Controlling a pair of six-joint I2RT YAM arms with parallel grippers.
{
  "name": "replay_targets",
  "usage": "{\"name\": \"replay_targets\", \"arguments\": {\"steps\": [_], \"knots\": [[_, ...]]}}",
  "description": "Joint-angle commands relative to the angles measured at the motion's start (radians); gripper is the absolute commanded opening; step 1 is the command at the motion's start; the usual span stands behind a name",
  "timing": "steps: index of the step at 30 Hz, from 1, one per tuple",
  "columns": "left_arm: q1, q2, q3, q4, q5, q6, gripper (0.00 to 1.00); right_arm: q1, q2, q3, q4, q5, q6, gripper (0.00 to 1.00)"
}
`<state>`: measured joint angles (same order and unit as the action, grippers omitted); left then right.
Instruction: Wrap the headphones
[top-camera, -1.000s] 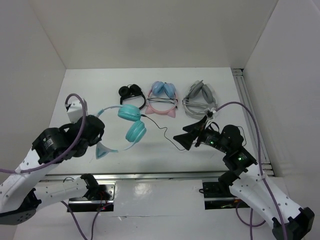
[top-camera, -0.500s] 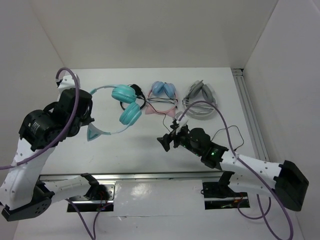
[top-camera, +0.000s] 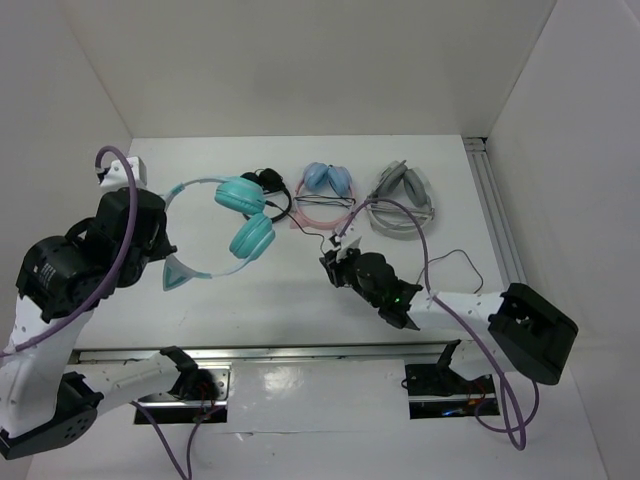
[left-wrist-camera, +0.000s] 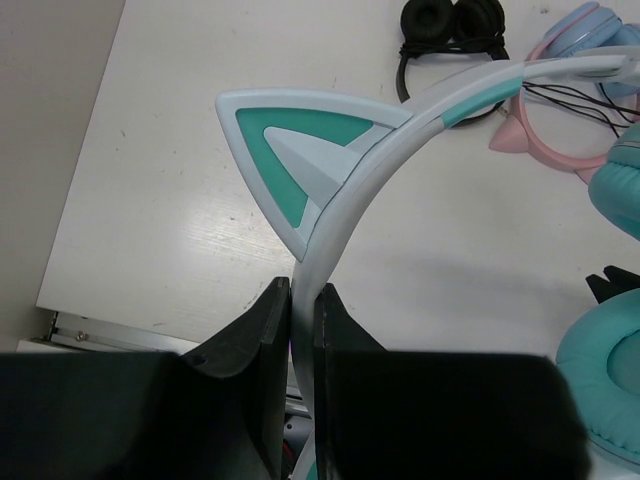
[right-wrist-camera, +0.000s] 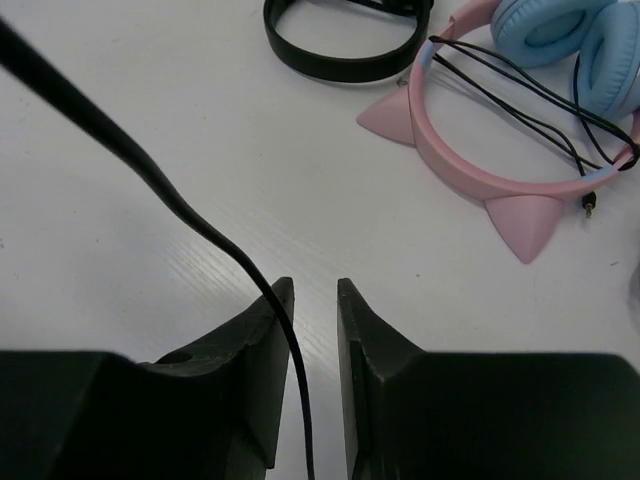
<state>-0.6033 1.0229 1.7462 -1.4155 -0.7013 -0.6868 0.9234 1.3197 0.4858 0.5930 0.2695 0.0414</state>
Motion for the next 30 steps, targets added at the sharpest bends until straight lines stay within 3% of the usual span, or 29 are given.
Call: {"name": "replay_targets", "arguments": {"steps": [1,6,7,8,13,14,17,22,30], "knots": [[0.005,-0.020,0.055,0.049,-0.023,-0.031,0.00,-0.026,-0.023,-0.029,0.110,-0.071,0.023,0.31],[0.005,-0.020,0.108,0.049,-0.032,-0.062,0.00,-0.035,-0.065,-0.087,0.143,-0.180,0.032,0.28],[0.005,-0.020,0.117,0.049,-0.032,-0.062,0.00,-0.044,-0.065,-0.099,0.143,-0.193,0.032,0.03],[0.005,-0.020,0.133,0.049,-0.032,-0.086,0.00,-0.044,-0.065,-0.111,0.143,-0.193,0.049,0.00],[0.005,-0.010,0.182,0.049,-0.046,-0.128,0.00,-0.044,-0.106,-0.162,0.153,-0.300,0.097,0.01],[0.005,-0.010,0.182,0.049,-0.055,-0.137,0.00,-0.044,-0.118,-0.162,0.140,-0.314,0.097,0.07],[0.005,-0.001,0.214,0.049,-0.078,-0.137,0.00,-0.025,-0.172,-0.162,0.113,-0.355,0.135,0.07],[0.005,0.019,0.223,0.049,-0.101,-0.155,0.00,-0.001,-0.205,-0.187,0.125,-0.407,0.169,0.22],[0.005,0.019,0.237,0.049,-0.092,-0.174,0.00,0.009,-0.195,-0.177,0.186,-0.535,0.228,0.26]]}}
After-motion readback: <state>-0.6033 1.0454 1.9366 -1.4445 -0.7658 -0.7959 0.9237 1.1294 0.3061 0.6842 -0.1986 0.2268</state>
